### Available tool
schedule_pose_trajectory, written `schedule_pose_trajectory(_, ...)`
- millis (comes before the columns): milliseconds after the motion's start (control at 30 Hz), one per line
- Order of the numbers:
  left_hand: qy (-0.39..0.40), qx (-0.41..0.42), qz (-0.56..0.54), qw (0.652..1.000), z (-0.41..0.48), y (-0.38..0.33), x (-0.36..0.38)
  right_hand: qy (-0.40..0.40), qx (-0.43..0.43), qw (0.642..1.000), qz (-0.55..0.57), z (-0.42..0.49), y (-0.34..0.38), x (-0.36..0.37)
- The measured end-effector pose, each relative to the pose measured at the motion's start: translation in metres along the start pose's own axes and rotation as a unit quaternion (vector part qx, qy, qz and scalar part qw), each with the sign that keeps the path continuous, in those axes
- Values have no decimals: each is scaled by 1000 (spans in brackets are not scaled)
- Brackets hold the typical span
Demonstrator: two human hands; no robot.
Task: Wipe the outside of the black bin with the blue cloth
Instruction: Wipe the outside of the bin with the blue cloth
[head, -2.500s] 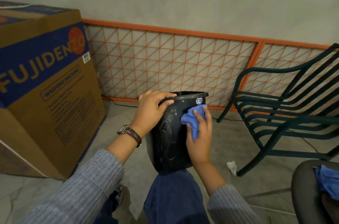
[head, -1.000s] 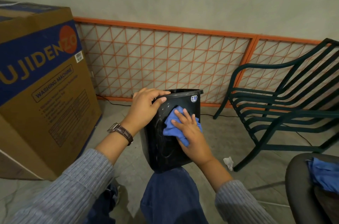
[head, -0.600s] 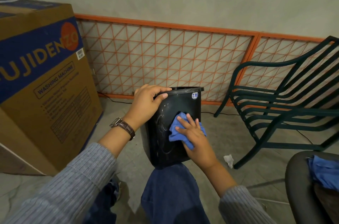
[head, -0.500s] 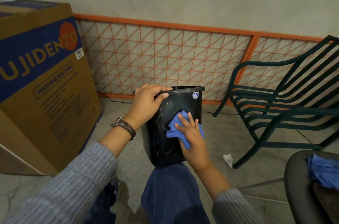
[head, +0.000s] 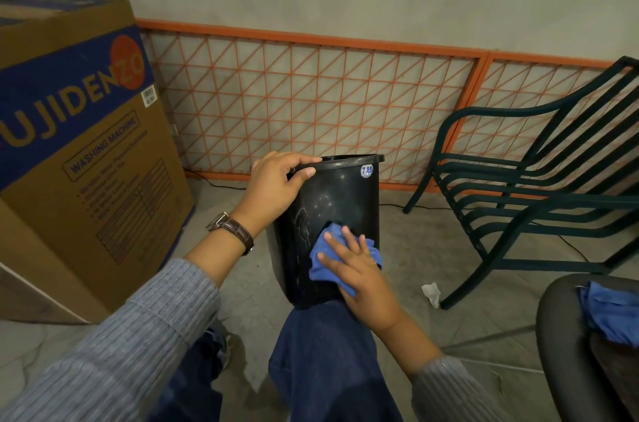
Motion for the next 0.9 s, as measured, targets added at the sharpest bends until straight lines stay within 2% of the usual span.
schedule_pose_trajectory(67,-2,-1,-2,1000,-1,2,0,24,-23,999,-14,-11,-8,-5)
schedule_pose_trajectory(233,-5,-7,-7,1000,0,0,2,-21,50,998,-2,-1,-10,-10)
schedule_pose_trajectory(367,8,-5,-9,1000,2,-1,2,52,-41,998,-13,-16,-1,3)
schedule_pose_trajectory(433,13,-12,-13,1000,2,0,2,67,-59,996,-26,-23,-10,-4)
schedule_pose_trajectory(600,9,-16,-6,1000,2,0,3,20,22,999,-12,-12,-11,-10)
schedule_pose_trajectory(767,21,-21,-12,999,2,2,2,59,-51,997,-30,-21,3,4)
schedule_pose_trajectory(900,12,-26,-8,1000,2,4,1,24,-5,999,-29,-26,-14,-10)
Point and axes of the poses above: each hand's wrist, its own z-axis towards the middle knuckle, its own x-axis out of the palm, y = z × x, the point moved 3 cm from there along z, towards the middle knuckle, and after that the axes turned 3 degrees about -y, right-handed, at the moved point
